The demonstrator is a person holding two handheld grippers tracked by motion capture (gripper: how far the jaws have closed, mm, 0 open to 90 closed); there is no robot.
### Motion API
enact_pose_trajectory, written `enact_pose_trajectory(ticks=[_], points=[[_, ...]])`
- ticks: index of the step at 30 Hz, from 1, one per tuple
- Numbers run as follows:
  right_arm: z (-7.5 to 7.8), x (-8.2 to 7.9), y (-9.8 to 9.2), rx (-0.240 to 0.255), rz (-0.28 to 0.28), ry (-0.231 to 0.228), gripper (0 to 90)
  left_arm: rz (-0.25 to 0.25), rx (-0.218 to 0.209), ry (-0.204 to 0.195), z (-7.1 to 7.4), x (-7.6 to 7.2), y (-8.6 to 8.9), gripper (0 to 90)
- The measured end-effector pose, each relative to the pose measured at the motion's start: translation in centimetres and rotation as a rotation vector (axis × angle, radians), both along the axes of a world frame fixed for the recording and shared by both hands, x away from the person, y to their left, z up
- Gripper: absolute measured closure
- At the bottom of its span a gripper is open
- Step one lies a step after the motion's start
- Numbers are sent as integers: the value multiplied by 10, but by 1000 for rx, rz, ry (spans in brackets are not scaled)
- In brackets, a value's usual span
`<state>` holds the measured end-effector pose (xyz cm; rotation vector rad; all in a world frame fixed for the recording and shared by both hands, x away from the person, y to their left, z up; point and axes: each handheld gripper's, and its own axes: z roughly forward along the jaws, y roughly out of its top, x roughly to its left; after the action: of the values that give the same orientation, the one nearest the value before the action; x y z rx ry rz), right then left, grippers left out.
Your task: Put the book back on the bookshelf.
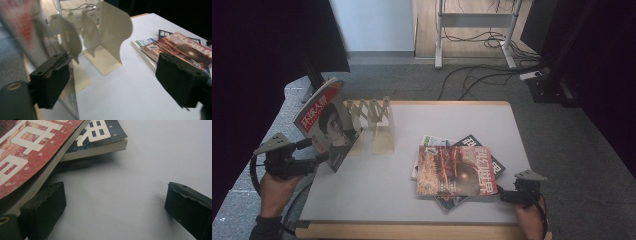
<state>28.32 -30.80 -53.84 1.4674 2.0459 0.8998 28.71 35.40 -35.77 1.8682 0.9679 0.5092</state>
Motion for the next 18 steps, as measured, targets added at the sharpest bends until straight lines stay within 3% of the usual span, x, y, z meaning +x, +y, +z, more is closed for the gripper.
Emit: enact_pose_trajectory(ticks=[7,18], points=[[0,0,0,3,-1,2,29,-95,28,4,-6,8,-37,37],[0,1,0,9,-2,6,28,-264,61,35,-15,33,-108,5]])
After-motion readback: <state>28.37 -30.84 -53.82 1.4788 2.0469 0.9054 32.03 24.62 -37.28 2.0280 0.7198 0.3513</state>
